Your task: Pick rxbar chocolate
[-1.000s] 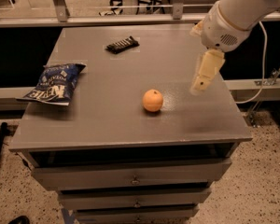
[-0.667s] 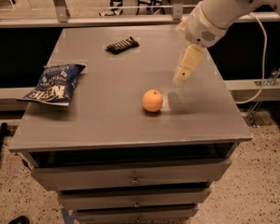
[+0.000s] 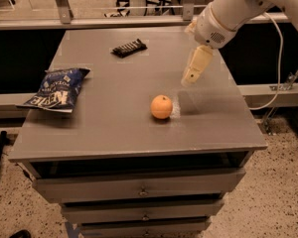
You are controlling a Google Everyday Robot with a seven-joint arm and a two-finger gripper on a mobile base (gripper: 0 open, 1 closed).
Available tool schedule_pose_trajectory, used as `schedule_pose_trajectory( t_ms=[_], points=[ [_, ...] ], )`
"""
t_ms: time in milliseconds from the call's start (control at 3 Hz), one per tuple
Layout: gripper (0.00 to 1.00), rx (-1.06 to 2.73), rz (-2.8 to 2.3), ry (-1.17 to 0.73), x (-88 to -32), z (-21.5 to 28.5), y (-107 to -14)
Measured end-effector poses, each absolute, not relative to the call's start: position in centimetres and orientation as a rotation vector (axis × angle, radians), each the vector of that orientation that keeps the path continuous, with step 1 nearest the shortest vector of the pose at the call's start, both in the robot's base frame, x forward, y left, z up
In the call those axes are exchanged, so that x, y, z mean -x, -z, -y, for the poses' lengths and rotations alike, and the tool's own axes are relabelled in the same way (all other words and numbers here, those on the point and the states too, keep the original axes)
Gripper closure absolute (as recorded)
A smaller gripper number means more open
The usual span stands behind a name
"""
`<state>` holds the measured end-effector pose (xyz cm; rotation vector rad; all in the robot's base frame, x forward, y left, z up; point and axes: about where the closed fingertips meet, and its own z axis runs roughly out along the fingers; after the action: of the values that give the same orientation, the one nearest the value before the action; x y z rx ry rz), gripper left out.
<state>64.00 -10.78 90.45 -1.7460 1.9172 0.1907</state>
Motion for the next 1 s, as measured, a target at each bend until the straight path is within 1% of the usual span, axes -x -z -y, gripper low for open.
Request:
schedule_pose_trajectory(
  t_ms=[333,1000],
  points=[
    [0.0,1.734,-1.889,-0.209,-65.2,10.0,-89.4],
    [0.0,1.536,-1.821,-0.293,-73.8,6.9,-87.1]
  ],
)
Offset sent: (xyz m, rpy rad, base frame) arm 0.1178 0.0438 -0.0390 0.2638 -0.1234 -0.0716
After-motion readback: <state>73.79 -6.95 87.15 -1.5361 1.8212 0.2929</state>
